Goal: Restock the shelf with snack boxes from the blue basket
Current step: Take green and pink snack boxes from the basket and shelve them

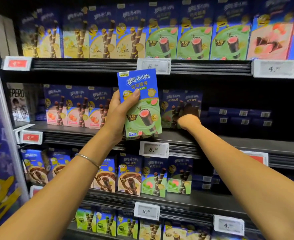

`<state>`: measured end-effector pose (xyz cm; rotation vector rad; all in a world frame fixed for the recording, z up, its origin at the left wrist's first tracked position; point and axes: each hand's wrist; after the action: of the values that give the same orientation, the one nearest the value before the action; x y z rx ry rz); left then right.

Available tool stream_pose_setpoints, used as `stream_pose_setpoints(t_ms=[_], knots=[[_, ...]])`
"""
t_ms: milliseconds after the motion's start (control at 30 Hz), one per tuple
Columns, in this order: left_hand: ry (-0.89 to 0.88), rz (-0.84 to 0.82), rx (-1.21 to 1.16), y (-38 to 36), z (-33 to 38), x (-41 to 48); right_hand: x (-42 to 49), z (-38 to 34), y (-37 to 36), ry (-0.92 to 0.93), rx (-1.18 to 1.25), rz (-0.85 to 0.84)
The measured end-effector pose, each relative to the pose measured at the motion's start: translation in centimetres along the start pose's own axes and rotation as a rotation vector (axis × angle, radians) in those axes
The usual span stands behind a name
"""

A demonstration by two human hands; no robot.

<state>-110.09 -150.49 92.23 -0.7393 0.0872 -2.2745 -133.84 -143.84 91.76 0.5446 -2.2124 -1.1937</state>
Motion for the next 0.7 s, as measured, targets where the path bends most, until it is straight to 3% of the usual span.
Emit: stream_pose_setpoints(t_ms=[267, 367, 433, 500, 567, 633, 700], knots=[[-0.020, -0.003, 0.021, 0.5, -0.6, 0.0, -0.2, -0.1, 0.4, -0.025, 0.068, 0.054], [-0.045, 0.036, 0.031, 0.6, -1.0, -0.1, -2.2, -0.6, 1.2, -0.028, 0.398, 0.308], [-0.060, 0.065, 0.031, 0.4, -1.3, -0.2, -4.7, -1.5, 1.9, 0.170, 0.731, 0.415], [-0.071, 0.081, 0.027, 0.2, -1.3, -0.4, -7.9, -2.7, 2.9, 0.394, 1.004, 0.225], [-0.077, 0.088, 0.027, -0.1, -1.5, -0.6, -10.5, -3.2, 3.6, 0.535, 1.046, -0.012], [-0.071, 0.095, 0.035, -0.6, -1.7, -0.9, -12.1, -3.4, 3.7, 0.601, 0.932, -0.059], [-0.048, 0.123, 0.036, -1.0, -1.5, -1.1, -12.9, -3.4, 3.6, 0.615, 0.853, -0.002]])
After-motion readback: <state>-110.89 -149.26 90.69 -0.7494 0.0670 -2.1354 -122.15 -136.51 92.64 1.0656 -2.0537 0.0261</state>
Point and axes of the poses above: each hand's wrist, its own x-axis towards the middle knuckle, its own y-axis out of the back of the hand, z = x × y, and after that the axes turned 3 degrees about y, right-handed
